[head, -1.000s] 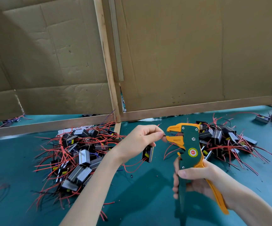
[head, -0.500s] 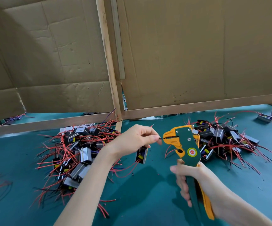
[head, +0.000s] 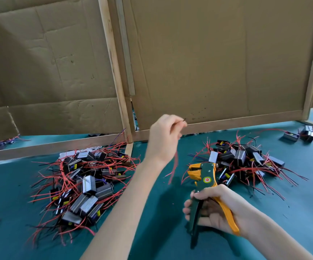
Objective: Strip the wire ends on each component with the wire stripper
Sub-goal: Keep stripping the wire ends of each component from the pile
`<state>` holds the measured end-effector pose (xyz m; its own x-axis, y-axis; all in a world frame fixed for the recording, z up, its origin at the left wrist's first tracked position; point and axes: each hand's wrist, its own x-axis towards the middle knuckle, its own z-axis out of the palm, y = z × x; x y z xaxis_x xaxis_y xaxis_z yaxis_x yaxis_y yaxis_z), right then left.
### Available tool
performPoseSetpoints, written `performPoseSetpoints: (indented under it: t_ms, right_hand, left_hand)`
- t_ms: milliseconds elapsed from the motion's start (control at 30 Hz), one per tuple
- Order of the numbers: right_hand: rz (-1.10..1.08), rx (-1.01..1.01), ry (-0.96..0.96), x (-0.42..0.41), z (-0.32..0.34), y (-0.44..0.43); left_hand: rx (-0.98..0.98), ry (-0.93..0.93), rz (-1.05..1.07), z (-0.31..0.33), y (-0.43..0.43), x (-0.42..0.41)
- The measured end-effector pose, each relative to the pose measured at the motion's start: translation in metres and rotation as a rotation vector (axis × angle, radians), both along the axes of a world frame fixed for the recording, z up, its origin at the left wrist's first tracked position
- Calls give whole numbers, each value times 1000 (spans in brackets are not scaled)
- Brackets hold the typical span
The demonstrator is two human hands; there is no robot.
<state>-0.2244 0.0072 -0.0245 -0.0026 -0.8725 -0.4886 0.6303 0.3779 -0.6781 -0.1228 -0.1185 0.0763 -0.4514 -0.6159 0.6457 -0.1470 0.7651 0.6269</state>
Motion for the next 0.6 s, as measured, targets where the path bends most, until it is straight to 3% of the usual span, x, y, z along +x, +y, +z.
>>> performPoseSetpoints:
  t_ms: [100,233,333,433,600]
  right_hand:
    - [19,0,-44,-1,1,0]
    - [3,4,-59,-4,-1,0]
    - [-2,2,-60,-6,-1,0]
    - [-2,9,-55,-5,0,-2]
    - [-4,-9,-27,-4,-2,-2]
  left_hand:
    - [2,-6,-135,4,18,-39]
    - [88,-293,-373,-2,37,-56]
    - [157,-397,-401,-6,34,-36]
    - [129,-517,-213,-5,9,4]
    - [80,-794,411,-17,-57,87]
